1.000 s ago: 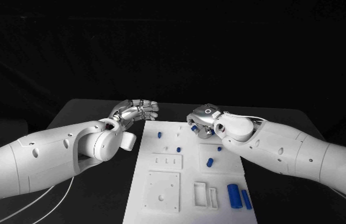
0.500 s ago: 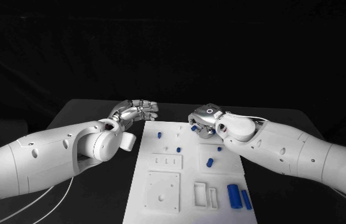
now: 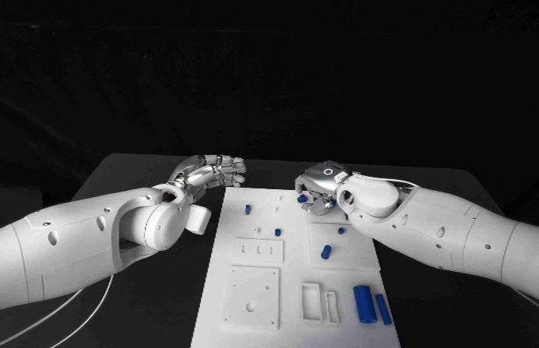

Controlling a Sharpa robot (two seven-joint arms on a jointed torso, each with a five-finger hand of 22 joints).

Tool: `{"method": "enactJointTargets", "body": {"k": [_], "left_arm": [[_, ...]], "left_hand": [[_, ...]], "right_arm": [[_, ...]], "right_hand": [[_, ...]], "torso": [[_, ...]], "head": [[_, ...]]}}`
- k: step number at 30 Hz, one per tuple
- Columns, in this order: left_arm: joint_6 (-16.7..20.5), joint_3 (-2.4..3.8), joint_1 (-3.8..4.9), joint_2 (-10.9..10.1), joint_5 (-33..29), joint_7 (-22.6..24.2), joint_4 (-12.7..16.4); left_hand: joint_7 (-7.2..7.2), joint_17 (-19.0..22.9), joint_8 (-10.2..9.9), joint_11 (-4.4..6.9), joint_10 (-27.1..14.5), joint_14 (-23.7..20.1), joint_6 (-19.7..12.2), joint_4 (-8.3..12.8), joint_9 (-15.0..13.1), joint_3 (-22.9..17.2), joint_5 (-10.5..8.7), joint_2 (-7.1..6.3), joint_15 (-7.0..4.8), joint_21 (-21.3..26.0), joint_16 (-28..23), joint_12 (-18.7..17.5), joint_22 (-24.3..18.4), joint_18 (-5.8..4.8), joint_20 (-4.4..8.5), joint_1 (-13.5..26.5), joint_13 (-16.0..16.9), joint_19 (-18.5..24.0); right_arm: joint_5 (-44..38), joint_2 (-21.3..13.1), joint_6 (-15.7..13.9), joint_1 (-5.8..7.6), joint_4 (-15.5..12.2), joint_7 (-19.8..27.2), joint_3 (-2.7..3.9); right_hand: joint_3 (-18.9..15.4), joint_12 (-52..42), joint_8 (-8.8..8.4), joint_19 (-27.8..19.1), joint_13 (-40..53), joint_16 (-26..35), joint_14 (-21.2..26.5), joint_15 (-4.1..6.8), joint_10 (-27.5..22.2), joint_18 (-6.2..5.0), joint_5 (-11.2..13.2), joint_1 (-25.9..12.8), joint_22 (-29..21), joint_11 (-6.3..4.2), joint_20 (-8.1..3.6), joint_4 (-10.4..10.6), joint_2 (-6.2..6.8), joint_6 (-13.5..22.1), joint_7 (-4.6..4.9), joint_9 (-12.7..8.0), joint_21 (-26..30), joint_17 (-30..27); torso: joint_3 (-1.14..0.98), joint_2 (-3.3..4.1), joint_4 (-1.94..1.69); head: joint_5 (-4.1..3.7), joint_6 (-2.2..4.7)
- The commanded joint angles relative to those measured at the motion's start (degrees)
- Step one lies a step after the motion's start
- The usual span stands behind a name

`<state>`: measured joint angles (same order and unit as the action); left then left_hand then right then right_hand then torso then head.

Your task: Assemble the parts on the task board

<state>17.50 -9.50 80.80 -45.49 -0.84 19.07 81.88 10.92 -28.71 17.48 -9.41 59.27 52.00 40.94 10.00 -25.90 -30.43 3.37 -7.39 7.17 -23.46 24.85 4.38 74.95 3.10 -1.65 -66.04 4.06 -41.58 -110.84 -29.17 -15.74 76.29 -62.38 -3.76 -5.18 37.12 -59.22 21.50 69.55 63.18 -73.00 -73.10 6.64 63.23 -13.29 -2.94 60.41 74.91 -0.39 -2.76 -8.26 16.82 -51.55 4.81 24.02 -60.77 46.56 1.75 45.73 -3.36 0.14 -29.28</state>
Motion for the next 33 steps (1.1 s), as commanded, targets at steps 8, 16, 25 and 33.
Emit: {"method": "enactJointTargets", "body": {"k": [8, 16, 25, 33], "left_arm": [[-1.01, 0.05, 0.09, 0.23, 0.23, 0.23, -0.09], [-1.05, 0.05, 0.08, 0.23, 0.23, 0.16, -0.14], [-1.03, 0.05, 0.08, 0.24, 0.24, 0.05, -0.12], [-0.94, 0.05, 0.08, 0.23, 0.24, 0.00, -0.11]], "left_hand": [[0.66, -0.08, -0.21, -0.11, 0.33, 0.10, 0.48, 0.29, 0.06, -0.05, 0.23, -0.10, 0.33, -0.21, -0.41, -0.41, 1.13, 0.75, -0.08, 0.58, -0.08, 0.25], [0.68, -0.10, -0.22, -0.13, 0.32, 0.11, 0.48, 0.27, 0.07, -0.06, 0.24, -0.06, 0.34, -0.21, -0.43, -0.42, 1.13, 0.74, -0.09, 0.66, -0.08, 0.26], [0.68, -0.11, -0.22, -0.14, 0.32, 0.11, 0.48, 0.28, 0.08, -0.10, 0.24, -0.03, 0.34, -0.22, -0.45, -0.42, 1.13, 0.75, -0.09, 0.69, -0.08, 0.27], [0.69, -0.12, -0.22, -0.15, 0.32, 0.11, 0.49, 0.32, 0.09, -0.13, 0.25, -0.03, 0.34, -0.22, -0.46, -0.43, 1.14, 0.75, -0.08, 0.68, -0.08, 0.28]], "right_arm": [[0.18, 0.09, 2.76, -0.09, 0.21, -0.03, -0.07], [-0.64, 0.02, 5.15, -0.09, 0.16, -0.25, -0.07], [-1.03, 0.04, 4.61, -0.09, 0.07, -0.08, -0.07], [-1.28, -0.04, 2.91, -0.09, -0.26, -0.83, -0.08]], "right_hand": [[1.07, -0.40, 0.25, -0.09, -0.30, -0.23, 0.09, -0.43, -3.87, -1.71, 0.12, -0.26, 0.84, 0.24, -0.38, 1.89, -1.95, -4.71, 1.33, 0.19, -0.09, 0.46], [8.09, -0.81, 0.82, -0.40, -0.63, -0.26, 0.20, -0.04, -3.82, -1.70, 0.13, 3.57, 1.06, -0.23, -0.30, 3.87, -6.12, -6.29, 0.80, 0.48, -0.34, 1.05], [8.95, -1.21, 1.12, -0.51, -0.74, -0.34, 0.22, 0.03, -3.76, -1.71, 0.15, 3.48, 1.20, -0.34, -0.06, 3.85, -6.10, -6.86, 0.66, 0.75, -0.84, 1.44], [9.21, -1.75, 1.85, -0.35, -0.93, -0.33, 0.04, 0.44, -3.26, -1.71, 0.14, 3.02, 1.12, -0.79, 0.06, 3.85, -5.41, -8.06, 0.18, 1.35, -1.30, 1.78]], "torso": [[0.07, 0.00, -0.02], [0.08, -0.01, -0.08], [0.07, -0.03, -0.05], [0.05, -0.04, -0.01]], "head": [[-0.08, -0.10], [-0.16, -0.20], [-0.11, -0.27], [-0.16, -0.21]]}}
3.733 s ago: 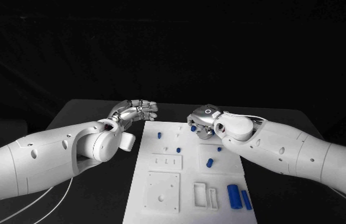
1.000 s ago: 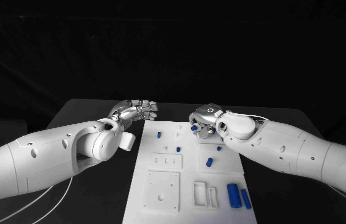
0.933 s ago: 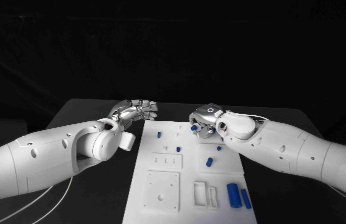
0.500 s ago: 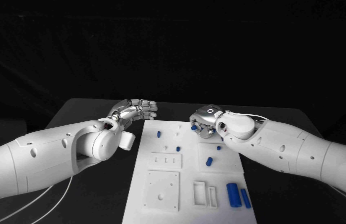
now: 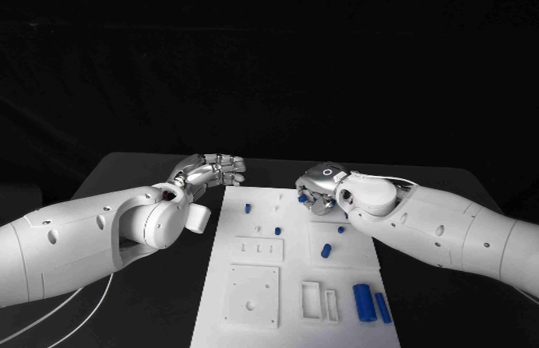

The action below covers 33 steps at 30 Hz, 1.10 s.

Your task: Assemble the parts on the task board

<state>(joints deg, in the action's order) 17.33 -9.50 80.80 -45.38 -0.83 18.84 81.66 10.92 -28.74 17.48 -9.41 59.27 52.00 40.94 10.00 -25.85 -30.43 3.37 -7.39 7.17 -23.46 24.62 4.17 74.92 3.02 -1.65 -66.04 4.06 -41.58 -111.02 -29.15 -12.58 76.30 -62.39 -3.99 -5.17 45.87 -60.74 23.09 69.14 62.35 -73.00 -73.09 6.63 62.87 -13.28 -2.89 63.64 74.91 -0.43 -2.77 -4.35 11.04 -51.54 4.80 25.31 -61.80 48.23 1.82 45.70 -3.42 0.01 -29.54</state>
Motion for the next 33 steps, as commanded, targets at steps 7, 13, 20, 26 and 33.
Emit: {"method": "enactJointTargets", "body": {"k": [7, 13, 20, 26, 33], "left_arm": [[-0.77, 0.06, 0.08, 0.18, 0.24, 0.22, 0.06], [-0.78, 0.06, 0.08, 0.28, 0.24, 0.22, -0.05], [-0.74, 0.06, 0.08, 0.28, 0.24, 0.21, -0.11], [-0.73, 0.06, 0.09, 0.34, 0.24, 0.24, 0.01], [-0.70, 0.06, 0.09, 0.43, 0.24, 0.24, -0.03]], "left_hand": [[0.68, -0.10, -0.22, -0.15, 0.32, 0.12, 0.49, 0.35, 0.05, -0.15, 0.25, -0.01, 0.33, -0.23, -0.24, -0.21, 1.16, 0.84, -0.08, 0.69, -0.08, 0.28], [0.67, -0.11, -0.22, -0.14, 0.33, 0.12, 0.50, 0.37, 0.06, -0.17, 0.25, 0.00, 0.33, -0.23, -0.25, -0.21, 1.16, 0.84, -0.08, 0.70, -0.08, 0.28], [0.67, -0.12, -0.22, -0.14, 0.33, 0.12, 0.50, 0.38, 0.07, -0.18, 0.25, -0.01, 0.34, -0.24, -0.26, -0.21, 1.17, 0.84, -0.09, 0.73, -0.08, 0.28], [0.67, -0.13, -0.22, -0.13, 0.33, 0.12, 0.50, 0.40, 0.07, -0.19, 0.25, -0.03, 0.34, -0.24, -0.27, -0.22, 1.17, 0.84, -0.09, 0.76, -0.08, 0.29], [0.67, -0.14, -0.22, -0.12, 0.34, 0.12, 0.51, 0.42, 0.08, -0.21, 0.25, -0.02, 0.34, -0.25, -0.28, -0.21, 1.17, 0.84, -0.09, 0.77, -0.08, 0.29]], "right_arm": [[3.53, -0.51, -4.58, -0.12, -1.52, -1.28, -0.08], [9.27, -0.50, -8.28, -0.12, -2.39, -1.02, -0.03], [12.22, 0.34, -10.52, -0.12, -2.61, -0.90, 0.15], [15.23, 2.55, -8.98, -0.12, -1.57, -1.13, 0.15], [16.94, 4.75, -8.46, -0.32, 0.06, -1.22, 0.15]], "right_hand": [[0.72, -0.62, 0.61, 0.32, -0.25, -0.33, -0.22, 0.76, -2.38, -1.72, 0.09, -0.58, 1.03, -1.06, 0.02, 0.07, 0.41, -8.60, -0.13, 0.48, -0.53, 0.34], [0.90, -0.65, 0.60, 0.47, -0.37, -0.39, -0.31, 0.84, -2.30, -1.72, 0.09, -0.53, 1.01, -1.12, -0.08, -0.07, 0.18, -8.55, -0.17, 0.58, -0.65, 0.47], [0.98, -0.63, 0.56, 0.56, -0.55, -0.38, -0.33, 0.86, -2.28, -1.72, 0.09, -0.67, 0.98, -1.12, -0.19, -0.21, -0.41, -8.46, -0.15, 0.70, -0.75, 0.62], [0.91, -0.63, 0.53, 0.56, -0.64, -0.36, -0.33, 0.86, -2.30, -1.72, 0.09, -0.78, 0.97, -1.12, -0.26, -0.41, -0.74, -8.39, -0.14, 0.79, -0.81, 0.71], [0.60, -0.65, 0.45, 0.42, -0.78, -0.26, -0.28, 0.86, -2.45, -1.72, 0.09, -1.09, 0.99, -1.08, -0.36, -0.95, -1.26, -8.19, -0.09, 0.95, -0.89, 0.87]], "torso": [[-0.03, -0.02, 0.03], [-0.01, -0.02, -0.04], [0.05, -0.05, -0.06], [0.08, -0.03, 0.01], [0.06, 0.00, -0.09]], "head": [[-0.05, 0.18], [0.00, 0.37], [0.11, 0.49], [0.05, 0.66], [-0.05, 0.72]]}}
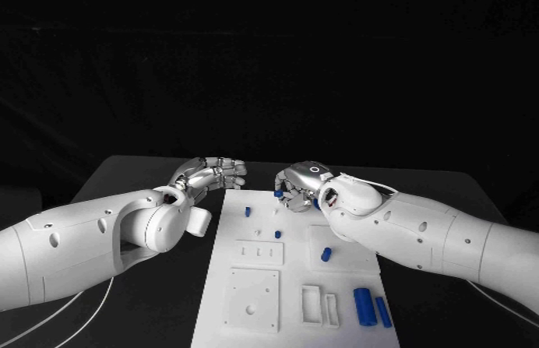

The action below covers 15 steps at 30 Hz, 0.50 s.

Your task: Assemble the parts on the task board

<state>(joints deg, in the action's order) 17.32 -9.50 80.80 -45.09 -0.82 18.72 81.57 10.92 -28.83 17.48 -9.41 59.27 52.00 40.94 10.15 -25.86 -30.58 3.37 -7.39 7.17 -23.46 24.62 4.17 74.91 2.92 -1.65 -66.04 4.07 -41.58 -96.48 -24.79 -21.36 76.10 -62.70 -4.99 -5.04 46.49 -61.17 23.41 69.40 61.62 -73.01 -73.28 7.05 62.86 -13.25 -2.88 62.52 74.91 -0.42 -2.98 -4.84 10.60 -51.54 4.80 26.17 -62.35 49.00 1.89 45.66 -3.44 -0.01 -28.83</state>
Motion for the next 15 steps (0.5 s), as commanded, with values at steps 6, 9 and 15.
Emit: {"method": "enactJointTargets", "body": {"k": [6, 9, 15], "left_arm": [[-0.71, 0.05, 0.09, 0.26, 0.23, 0.35, -0.05], [-0.74, 0.05, 0.09, 0.36, 0.23, 0.35, -0.07], [-0.76, 0.05, 0.09, 0.49, 0.23, 0.37, -0.12]], "left_hand": [[0.66, -0.06, -0.22, -0.11, 0.34, 0.12, 0.52, 0.29, 0.09, -0.07, 0.25, -0.02, 0.34, -0.25, -0.30, -0.21, 1.19, 0.94, -0.09, 0.79, -0.08, 0.30], [0.65, -0.07, -0.22, -0.10, 0.34, 0.12, 0.52, 0.30, 0.10, -0.08, 0.25, -0.02, 0.34, -0.26, -0.30, -0.21, 1.19, 0.94, -0.09, 0.80, -0.08, 0.30], [0.64, -0.08, -0.22, -0.09, 0.34, 0.12, 0.52, 0.31, 0.10, -0.09, 0.25, -0.01, 0.35, -0.26, -0.32, -0.22, 1.19, 0.94, -0.09, 0.83, -0.08, 0.30]], "right_arm": [[3.01, 1.69, 0.55, -0.56, 1.24, -0.15, 0.01], [3.01, 2.27, 0.92, -0.80, 1.81, -0.15, 0.01], [3.11, 3.04, 1.27, -1.19, 3.44, -0.03, 0.01]], "right_hand": [[-0.13, -0.23, 0.10, 0.08, -0.11, -0.20, -0.07, 0.44, -2.53, -1.75, 0.08, -0.09, 0.99, -1.08, -0.19, -0.75, -1.04, -8.10, -0.08, 0.17, -0.37, 0.18], [-0.17, -0.25, 0.09, 0.04, -0.14, -0.18, -0.06, 0.44, -2.56, -1.75, 0.08, -0.15, 0.99, -1.07, -0.21, -0.89, -1.16, -8.07, -0.07, 0.21, -0.38, 0.21], [-0.25, -0.27, 0.05, -0.01, -0.18, -0.15, -0.05, 0.43, -2.64, -1.75, 0.09, -0.26, 0.99, -1.06, -0.24, -1.12, -1.35, -7.99, -0.05, 0.27, -0.41, 0.28]], "torso": [[-0.03, 0.07, -0.14], [-0.06, 0.08, -0.07], [-0.07, 0.09, -0.07]], "head": [[0.07, -0.12], [0.19, -0.12], [0.31, -0.18]]}}
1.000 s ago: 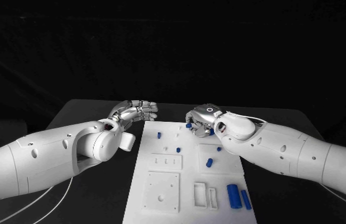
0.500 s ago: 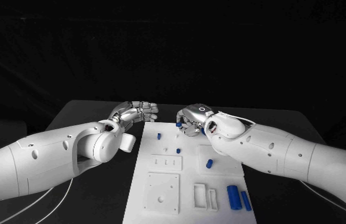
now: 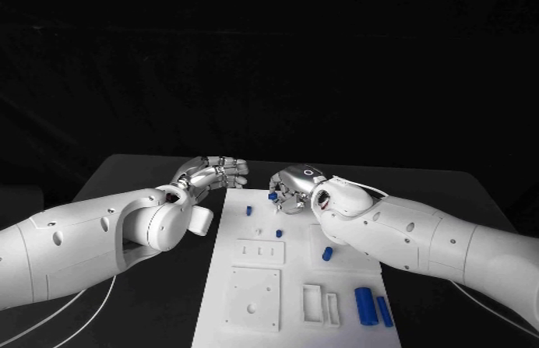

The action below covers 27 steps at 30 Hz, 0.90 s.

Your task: Assemble the parts on the task board

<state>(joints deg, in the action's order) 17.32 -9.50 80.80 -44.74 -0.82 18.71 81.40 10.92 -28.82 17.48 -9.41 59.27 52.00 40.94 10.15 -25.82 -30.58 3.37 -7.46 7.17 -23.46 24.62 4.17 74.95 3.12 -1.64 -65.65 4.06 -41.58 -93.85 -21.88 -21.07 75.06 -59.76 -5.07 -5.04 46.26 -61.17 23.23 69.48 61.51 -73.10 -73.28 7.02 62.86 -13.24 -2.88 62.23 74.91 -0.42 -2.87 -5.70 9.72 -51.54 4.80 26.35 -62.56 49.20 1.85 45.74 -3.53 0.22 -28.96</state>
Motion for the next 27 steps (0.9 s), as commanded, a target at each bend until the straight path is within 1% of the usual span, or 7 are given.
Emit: {"method": "enactJointTargets", "body": {"k": [1, 5, 15, 21, 27], "left_arm": [[-0.74, 0.05, 0.09, 0.14, 0.22, 0.39, 0.04], [-0.73, 0.05, 0.09, 0.14, 0.22, 0.38, -0.02], [-0.76, 0.05, 0.09, 0.13, 0.22, 0.39, -0.03], [-0.78, 0.05, 0.09, 0.09, 0.22, 0.39, 0.02], [-0.78, 0.05, 0.09, 0.04, 0.22, 0.36, 0.02]], "left_hand": [[0.64, -0.09, -0.22, -0.09, 0.34, 0.12, 0.52, 0.31, 0.06, -0.09, 0.25, 0.06, 0.35, -0.26, -0.32, -0.22, 1.15, 0.74, -0.09, 0.44, -0.08, 0.30], [0.64, -0.10, -0.22, -0.09, 0.35, 0.12, 0.52, 0.32, 0.06, -0.10, 0.25, 0.06, 0.35, -0.27, -0.33, -0.22, 1.15, 0.74, -0.10, 0.46, -0.07, 0.30], [0.63, -0.11, -0.23, -0.08, 0.35, 0.11, 0.53, 0.33, 0.07, -0.12, 0.25, 0.07, 0.35, -0.28, -0.35, -0.22, 1.15, 0.74, -0.10, 0.51, -0.07, 0.30], [0.63, -0.12, -0.23, -0.08, 0.35, 0.12, 0.53, 0.34, 0.08, -0.13, 0.25, 0.08, 0.35, -0.28, -0.36, -0.22, 1.15, 0.74, -0.10, 0.53, -0.07, 0.31], [0.63, -0.13, -0.23, -0.08, 0.35, 0.12, 0.53, 0.36, 0.08, -0.14, 0.25, 0.07, 0.35, -0.28, -0.37, -0.22, 1.15, 0.74, -0.10, 0.55, -0.07, 0.31]], "right_arm": [[0.49, 0.14, 0.96, -0.18, 0.60, 0.06, 0.02], [0.49, 0.13, 0.82, -0.20, 0.77, 0.06, 0.02], [0.49, 0.03, 1.42, -0.32, 1.06, 0.16, 0.02], [0.49, 0.00, 1.95, -0.32, 1.29, -0.06, 0.02], [0.47, -0.03, 2.26, -0.32, 1.67, -0.61, 0.02]], "right_hand": [[-0.03, -0.28, 0.22, -0.10, -0.07, -0.05, -0.05, 0.45, -2.65, -1.76, 0.08, 0.01, 0.99, -1.05, -0.36, -0.30, -0.50, -7.98, -0.04, 0.11, -0.21, 0.09], [-0.07, -0.30, 0.20, -0.14, -0.09, -0.02, -0.04, 0.45, -2.70, -1.76, 0.08, -0.06, 0.99, -1.04, -0.38, -0.44, -0.61, -7.94, -0.03, 0.15, -0.22, 0.14], [-0.12, -0.33, 0.18, -0.18, -0.13, 0.01, -0.03, 0.44, -2.75, -1.76, 0.08, -0.16, 0.99, -1.03, -0.41, -0.61, -0.74, -7.90, -0.02, 0.20, -0.25, 0.20], [-0.16, -0.35, 0.16, -0.21, -0.15, 0.02, -0.02, 0.44, -2.78, -1.76, 0.08, -0.23, 0.99, -1.02, -0.42, -0.70, -0.80, -7.87, -0.01, 0.23, -0.26, 0.24], [-0.21, -0.36, 0.14, -0.24, -0.17, 0.04, -0.01, 0.43, -2.82, -1.76, 0.08, -0.32, 0.99, -1.01, -0.43, -0.78, -0.86, -7.83, 0.00, 0.26, -0.28, 0.27]], "torso": [[-0.02, -0.01, 0.04], [-0.07, -0.01, 0.09], [-0.07, -0.01, 0.18], [-0.04, -0.05, 0.18], [-0.06, -0.02, 0.19]], "head": [[0.14, -0.07], [0.26, -0.14], [0.39, -0.12], [0.43, -0.18], [0.43, -0.24]]}}
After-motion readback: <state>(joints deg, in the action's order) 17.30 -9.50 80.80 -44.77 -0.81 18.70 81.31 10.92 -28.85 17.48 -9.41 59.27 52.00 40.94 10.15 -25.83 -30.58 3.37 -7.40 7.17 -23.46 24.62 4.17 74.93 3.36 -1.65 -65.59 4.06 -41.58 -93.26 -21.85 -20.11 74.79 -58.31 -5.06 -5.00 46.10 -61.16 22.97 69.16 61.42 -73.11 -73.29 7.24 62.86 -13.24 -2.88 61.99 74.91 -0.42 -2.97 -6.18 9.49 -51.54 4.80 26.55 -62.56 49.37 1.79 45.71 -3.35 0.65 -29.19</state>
